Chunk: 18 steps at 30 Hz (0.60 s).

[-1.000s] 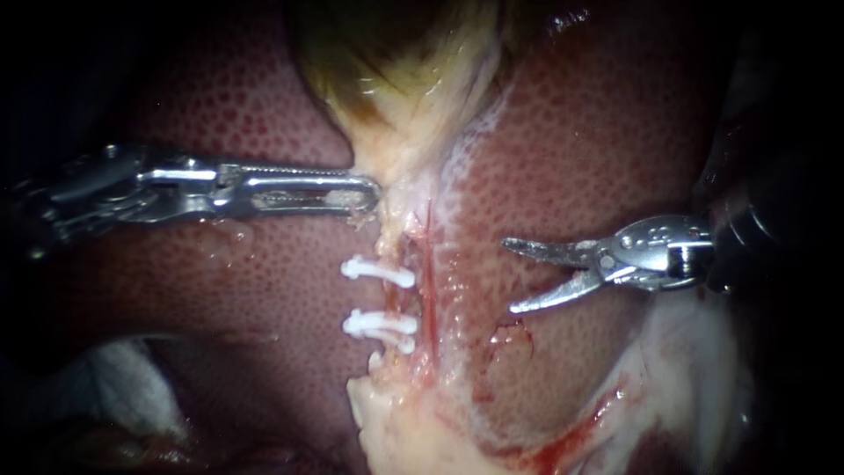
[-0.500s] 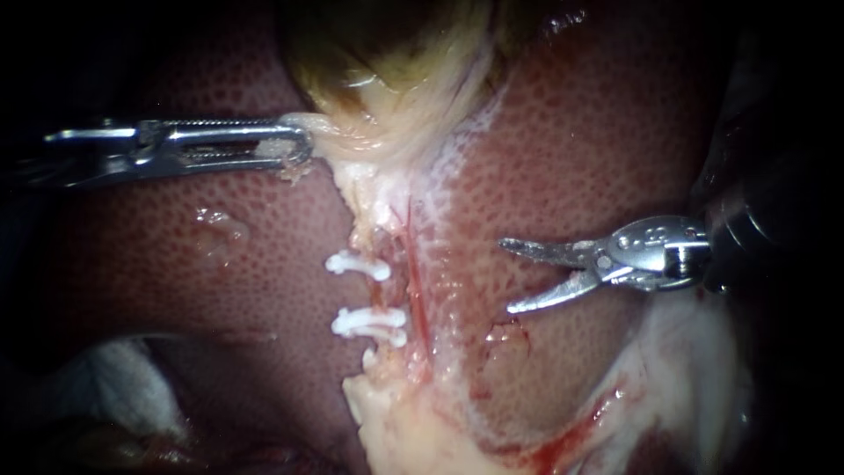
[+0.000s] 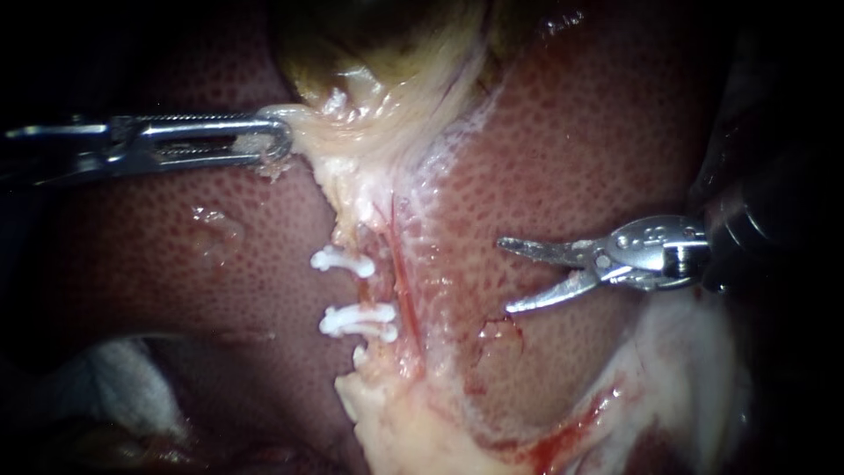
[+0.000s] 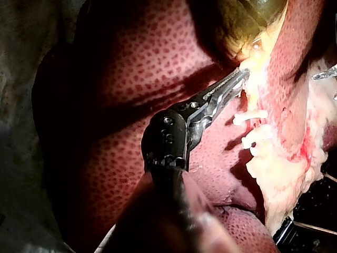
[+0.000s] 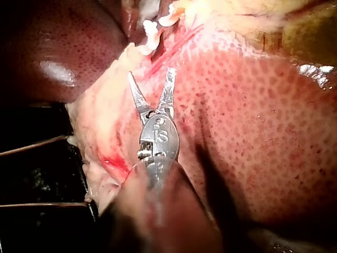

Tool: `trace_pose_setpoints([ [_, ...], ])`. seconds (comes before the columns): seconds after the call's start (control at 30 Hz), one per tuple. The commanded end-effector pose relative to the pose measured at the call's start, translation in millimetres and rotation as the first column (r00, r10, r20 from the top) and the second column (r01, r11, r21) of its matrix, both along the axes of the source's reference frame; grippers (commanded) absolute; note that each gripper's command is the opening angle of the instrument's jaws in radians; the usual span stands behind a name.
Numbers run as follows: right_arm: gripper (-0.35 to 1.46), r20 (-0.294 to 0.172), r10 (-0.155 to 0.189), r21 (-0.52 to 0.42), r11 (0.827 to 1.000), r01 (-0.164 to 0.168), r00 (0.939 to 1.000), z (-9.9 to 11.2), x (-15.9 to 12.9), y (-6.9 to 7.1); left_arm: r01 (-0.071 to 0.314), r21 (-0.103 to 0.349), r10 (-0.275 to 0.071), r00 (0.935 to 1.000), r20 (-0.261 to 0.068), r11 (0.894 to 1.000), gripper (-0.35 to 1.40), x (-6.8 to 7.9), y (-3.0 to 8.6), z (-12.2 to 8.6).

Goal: Go to the cutting position left tube

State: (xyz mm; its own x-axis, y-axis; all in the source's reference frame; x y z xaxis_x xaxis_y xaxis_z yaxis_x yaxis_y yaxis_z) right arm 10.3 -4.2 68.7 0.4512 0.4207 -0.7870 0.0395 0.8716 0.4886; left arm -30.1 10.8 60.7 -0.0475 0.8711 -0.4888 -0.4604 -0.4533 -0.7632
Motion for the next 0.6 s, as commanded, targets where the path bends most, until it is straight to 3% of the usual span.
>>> trace_pose_setpoints([
  [0.03,1.43,0.0,0.001,0.0,1.0,-0.001,1.0,0.0,0.1,0.0,0.0,0.0,0.0,1.0,0.0,1.0,-0.35,0.0,0.0,0.0],
  [0.27,1.43,-0.005,0.0,-0.002,1.0,0.0,1.0,0.7,1.2,-0.6,0.001,0.0,-0.001,1.0,-0.001,1.0,-0.35,0.0,-0.1,-0.1],
  [0.6,1.43,0.012,-0.033,0.025,0.999,0.033,0.9994,4.7,6.0,-3.0,0.004,-0.001,-0.004,1.0,-0.003,1.0,-0.35,-0.3,-0.4,-0.3],
])
